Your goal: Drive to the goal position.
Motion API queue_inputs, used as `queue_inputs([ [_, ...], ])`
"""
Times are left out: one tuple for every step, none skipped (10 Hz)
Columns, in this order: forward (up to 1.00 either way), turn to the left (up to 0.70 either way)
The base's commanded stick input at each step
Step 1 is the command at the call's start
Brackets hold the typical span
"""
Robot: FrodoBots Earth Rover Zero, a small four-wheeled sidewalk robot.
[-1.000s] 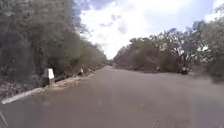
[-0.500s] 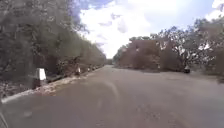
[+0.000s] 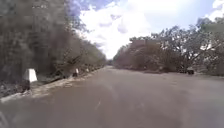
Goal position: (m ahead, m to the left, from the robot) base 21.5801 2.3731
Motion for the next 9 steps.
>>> queue_inputs([
  [0.70, 0.00],
  [0.70, 0.00],
  [0.70, 0.00],
  [0.70, 0.00],
  [0.70, 0.00],
  [0.70, 0.00],
  [0.70, 0.00],
  [0.70, 0.00],
  [0.70, 0.00],
])
